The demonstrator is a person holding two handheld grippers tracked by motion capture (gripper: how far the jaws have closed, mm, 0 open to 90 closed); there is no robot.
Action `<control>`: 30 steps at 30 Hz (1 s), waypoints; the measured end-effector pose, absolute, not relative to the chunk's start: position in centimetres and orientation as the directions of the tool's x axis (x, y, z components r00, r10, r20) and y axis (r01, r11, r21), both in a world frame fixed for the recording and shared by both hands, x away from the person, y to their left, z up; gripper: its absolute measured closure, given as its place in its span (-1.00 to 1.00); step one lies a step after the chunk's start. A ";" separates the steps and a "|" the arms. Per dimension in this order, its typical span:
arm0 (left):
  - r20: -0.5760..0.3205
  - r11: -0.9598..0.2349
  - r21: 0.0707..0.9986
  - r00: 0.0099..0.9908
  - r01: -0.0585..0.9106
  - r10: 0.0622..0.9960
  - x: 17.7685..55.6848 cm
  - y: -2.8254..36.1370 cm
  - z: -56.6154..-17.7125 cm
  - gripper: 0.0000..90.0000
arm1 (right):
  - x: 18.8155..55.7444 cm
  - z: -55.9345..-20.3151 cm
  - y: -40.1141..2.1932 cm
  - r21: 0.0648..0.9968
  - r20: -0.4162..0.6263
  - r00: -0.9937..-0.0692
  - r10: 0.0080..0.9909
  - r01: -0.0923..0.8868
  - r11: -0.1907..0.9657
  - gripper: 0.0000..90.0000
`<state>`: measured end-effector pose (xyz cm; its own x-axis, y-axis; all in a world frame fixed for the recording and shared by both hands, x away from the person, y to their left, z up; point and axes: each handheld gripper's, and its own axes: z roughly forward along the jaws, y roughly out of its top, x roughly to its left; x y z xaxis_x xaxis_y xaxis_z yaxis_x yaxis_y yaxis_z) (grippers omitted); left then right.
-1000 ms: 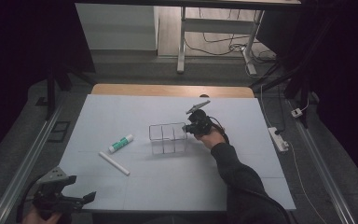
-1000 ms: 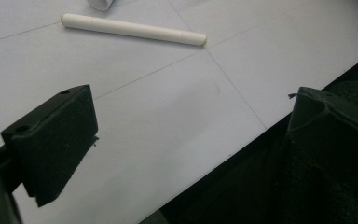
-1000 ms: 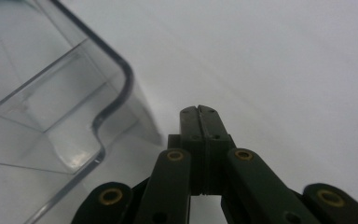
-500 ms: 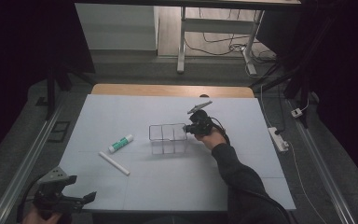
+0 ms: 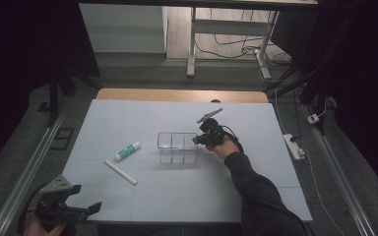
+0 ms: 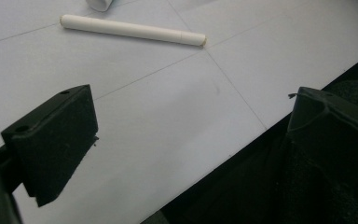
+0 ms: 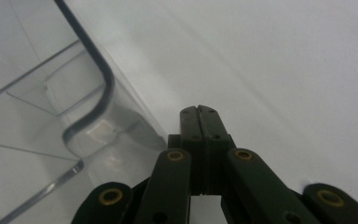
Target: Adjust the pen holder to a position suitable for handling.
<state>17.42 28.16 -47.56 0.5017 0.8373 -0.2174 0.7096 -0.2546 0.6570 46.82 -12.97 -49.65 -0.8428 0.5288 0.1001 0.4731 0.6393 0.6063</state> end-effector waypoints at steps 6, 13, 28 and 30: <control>-0.221 -0.250 0.661 0.502 0.708 0.836 17.4 28.2 -47.5 -0.97 | 46.4 -49.3 -13.5 0.604 0.062 -0.818 0.572 0.487 0.631 0.99; -0.223 -0.252 0.667 0.511 0.701 0.830 17.3 28.3 -47.5 -0.97 | 43.7 -46.4 -15.4 0.651 0.048 -0.783 0.620 0.495 0.576 0.07; -0.223 -0.254 0.667 0.513 0.700 0.829 17.3 28.2 -47.5 -0.97 | 41.5 -46.3 -18.1 0.630 -0.010 -0.766 0.643 0.495 0.598 -0.93; -0.220 -0.257 0.667 0.514 0.699 0.829 17.3 28.2 -47.5 -0.97 | 41.7 -46.6 -18.3 0.628 -0.016 -0.764 0.645 0.495 0.601 -0.98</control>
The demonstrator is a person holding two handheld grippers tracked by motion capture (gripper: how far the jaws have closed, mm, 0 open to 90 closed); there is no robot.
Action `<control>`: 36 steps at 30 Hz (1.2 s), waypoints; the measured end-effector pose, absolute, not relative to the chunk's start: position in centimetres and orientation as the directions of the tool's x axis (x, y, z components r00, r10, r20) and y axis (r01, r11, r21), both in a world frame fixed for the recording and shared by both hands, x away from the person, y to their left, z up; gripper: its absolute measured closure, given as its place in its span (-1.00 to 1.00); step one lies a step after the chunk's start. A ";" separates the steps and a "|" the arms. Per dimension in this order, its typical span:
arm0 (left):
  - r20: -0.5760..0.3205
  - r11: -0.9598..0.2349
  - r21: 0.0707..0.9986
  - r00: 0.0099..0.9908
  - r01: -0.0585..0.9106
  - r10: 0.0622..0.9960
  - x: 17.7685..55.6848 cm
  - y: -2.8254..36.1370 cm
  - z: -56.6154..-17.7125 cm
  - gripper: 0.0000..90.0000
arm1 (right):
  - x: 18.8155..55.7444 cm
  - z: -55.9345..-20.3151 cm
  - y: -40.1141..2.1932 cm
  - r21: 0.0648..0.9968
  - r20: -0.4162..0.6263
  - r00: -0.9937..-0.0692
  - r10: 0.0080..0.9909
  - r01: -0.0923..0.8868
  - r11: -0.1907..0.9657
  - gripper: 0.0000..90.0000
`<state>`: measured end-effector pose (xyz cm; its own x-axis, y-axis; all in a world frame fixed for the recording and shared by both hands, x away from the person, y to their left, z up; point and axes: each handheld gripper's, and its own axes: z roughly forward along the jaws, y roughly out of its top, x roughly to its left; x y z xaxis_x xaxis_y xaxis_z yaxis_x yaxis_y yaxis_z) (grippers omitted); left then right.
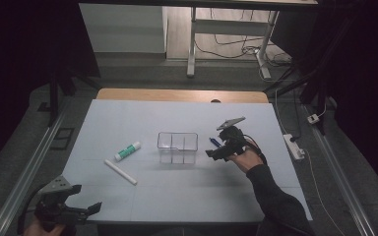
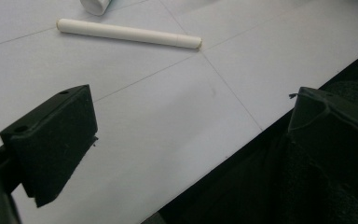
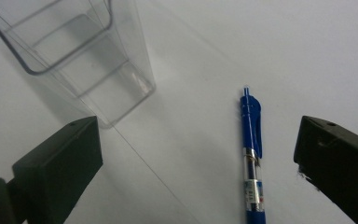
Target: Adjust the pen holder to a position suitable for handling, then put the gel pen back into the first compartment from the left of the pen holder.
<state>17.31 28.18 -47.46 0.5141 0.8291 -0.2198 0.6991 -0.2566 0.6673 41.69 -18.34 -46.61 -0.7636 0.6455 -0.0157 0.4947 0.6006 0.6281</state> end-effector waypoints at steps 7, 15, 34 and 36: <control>-0.227 -0.254 0.665 0.514 0.702 0.827 17.4 28.3 -47.5 -0.97 | 42.3 -47.3 -19.1 0.603 -0.043 -0.745 0.665 0.512 0.612 -1.00; -0.227 -0.254 0.666 0.515 0.701 0.826 17.4 28.3 -47.5 -0.97 | 43.3 -48.1 -20.7 0.546 -0.059 -0.704 0.708 0.571 0.613 -1.00; -0.233 -0.251 0.666 0.516 0.703 0.824 17.4 28.3 -47.5 -0.97 | 42.9 -50.4 -24.9 0.443 -0.046 -0.683 0.729 0.640 0.627 -0.89; -0.234 -0.251 0.665 0.515 0.703 0.824 17.4 28.3 -47.5 -0.97 | 42.6 -50.4 -25.5 0.441 -0.022 -0.692 0.722 0.641 0.628 -0.70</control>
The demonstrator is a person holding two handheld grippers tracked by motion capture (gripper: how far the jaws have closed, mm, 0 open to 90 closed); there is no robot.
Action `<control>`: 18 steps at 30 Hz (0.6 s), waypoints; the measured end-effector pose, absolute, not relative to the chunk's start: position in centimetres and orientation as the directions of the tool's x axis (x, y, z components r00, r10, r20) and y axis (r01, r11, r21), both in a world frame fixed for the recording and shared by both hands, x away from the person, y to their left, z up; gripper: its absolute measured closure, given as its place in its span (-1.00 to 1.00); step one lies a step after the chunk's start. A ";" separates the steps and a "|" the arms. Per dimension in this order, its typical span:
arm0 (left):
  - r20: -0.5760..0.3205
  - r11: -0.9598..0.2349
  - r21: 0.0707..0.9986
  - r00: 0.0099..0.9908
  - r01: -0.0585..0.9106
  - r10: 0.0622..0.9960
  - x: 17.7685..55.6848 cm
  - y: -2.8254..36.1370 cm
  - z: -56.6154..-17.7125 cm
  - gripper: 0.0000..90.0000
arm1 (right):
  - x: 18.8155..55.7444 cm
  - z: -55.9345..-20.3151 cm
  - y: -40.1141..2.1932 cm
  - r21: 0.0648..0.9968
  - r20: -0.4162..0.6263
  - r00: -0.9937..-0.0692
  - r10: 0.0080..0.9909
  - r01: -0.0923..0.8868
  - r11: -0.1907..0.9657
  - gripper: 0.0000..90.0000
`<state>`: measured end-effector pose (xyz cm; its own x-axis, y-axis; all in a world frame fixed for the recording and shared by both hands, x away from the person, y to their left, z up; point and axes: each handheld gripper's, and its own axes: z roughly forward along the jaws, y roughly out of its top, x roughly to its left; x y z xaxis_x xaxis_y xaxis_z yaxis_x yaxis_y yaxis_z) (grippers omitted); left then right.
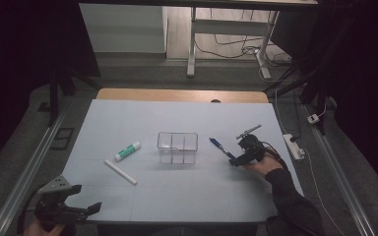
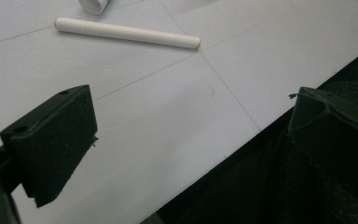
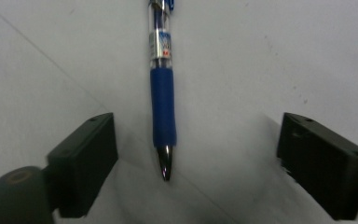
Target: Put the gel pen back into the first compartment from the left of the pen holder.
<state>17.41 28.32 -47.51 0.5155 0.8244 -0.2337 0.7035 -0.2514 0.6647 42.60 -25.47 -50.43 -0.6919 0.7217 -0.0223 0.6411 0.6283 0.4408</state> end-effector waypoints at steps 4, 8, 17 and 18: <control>-0.233 -0.253 0.664 0.515 0.704 0.825 17.4 28.3 -47.5 -0.97 | 42.2 -50.5 -25.7 0.440 -0.043 -0.712 0.701 0.616 0.653 -0.48; -0.232 -0.254 0.662 0.515 0.705 0.825 17.4 28.3 -47.5 -0.97 | 41.6 -50.0 -25.7 0.447 -0.043 -0.749 0.661 0.578 0.683 0.15; -0.232 -0.255 0.662 0.516 0.705 0.825 17.5 28.3 -47.5 -0.97 | 41.5 -49.8 -25.5 0.435 -0.014 -0.763 0.646 0.577 0.691 0.78; -0.232 -0.255 0.662 0.516 0.705 0.825 17.5 28.3 -47.5 -0.97 | 41.5 -49.8 -25.4 0.432 -0.011 -0.758 0.652 0.584 0.687 0.78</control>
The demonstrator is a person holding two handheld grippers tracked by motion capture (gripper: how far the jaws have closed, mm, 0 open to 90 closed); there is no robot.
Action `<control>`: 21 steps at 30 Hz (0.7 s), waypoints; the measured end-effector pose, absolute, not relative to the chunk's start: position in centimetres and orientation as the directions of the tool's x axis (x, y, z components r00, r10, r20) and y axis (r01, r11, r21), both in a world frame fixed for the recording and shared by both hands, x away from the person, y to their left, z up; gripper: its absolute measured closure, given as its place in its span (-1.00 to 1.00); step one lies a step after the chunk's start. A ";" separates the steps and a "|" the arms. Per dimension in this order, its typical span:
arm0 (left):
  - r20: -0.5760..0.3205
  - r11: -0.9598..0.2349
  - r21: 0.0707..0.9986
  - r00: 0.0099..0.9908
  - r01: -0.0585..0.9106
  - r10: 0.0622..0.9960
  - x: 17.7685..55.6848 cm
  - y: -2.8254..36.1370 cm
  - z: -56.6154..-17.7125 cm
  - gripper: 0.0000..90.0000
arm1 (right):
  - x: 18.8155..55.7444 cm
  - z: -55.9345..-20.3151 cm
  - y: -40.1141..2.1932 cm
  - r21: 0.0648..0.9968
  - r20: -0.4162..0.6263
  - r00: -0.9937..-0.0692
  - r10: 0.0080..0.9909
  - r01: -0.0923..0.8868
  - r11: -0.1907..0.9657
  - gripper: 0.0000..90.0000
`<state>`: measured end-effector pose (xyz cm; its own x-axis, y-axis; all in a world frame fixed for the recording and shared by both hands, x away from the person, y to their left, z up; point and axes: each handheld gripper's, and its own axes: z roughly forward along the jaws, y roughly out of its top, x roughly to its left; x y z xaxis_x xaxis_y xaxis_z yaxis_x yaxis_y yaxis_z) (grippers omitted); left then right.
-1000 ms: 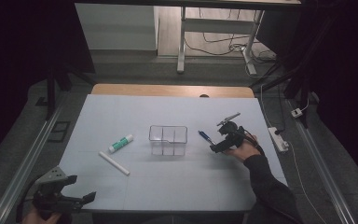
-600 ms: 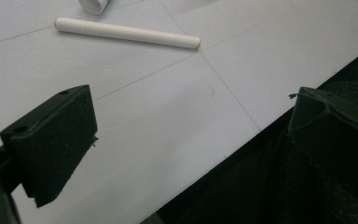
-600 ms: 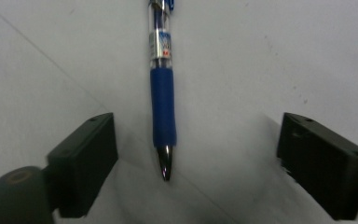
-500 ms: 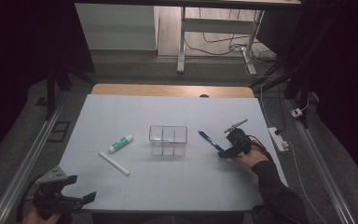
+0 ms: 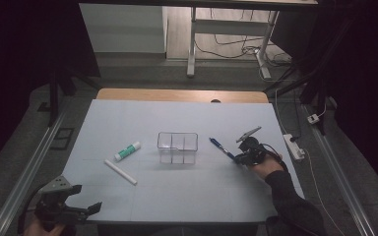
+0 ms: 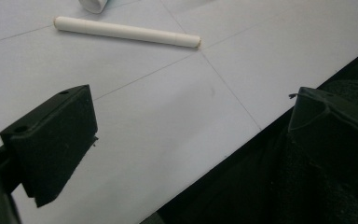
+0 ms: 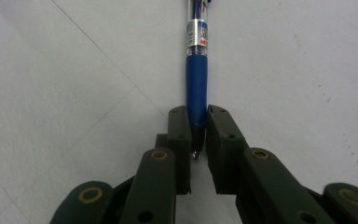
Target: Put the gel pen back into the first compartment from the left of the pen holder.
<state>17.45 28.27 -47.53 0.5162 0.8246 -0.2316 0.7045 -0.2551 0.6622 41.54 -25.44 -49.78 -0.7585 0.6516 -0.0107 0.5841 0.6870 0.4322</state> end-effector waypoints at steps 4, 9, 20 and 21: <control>-0.232 -0.256 0.664 0.519 0.702 0.822 17.4 28.3 -47.5 -0.97 | 41.6 -49.7 -25.4 0.427 0.004 -0.747 0.665 0.602 0.675 0.80; -0.245 -0.247 0.669 0.522 0.701 0.817 17.4 28.4 -47.5 -0.99 | 41.6 -49.6 -25.7 0.441 0.028 -0.729 0.684 0.623 0.646 0.80; -0.246 -0.268 0.694 0.570 0.668 0.784 17.5 28.2 -47.1 -1.00 | 40.4 -47.8 -27.0 0.526 0.043 -0.719 0.693 0.606 0.596 0.80; -0.249 -0.268 0.697 0.576 0.665 0.779 17.6 28.2 -47.1 -1.00 | 40.3 -47.6 -27.1 0.537 0.044 -0.721 0.692 0.601 0.592 0.80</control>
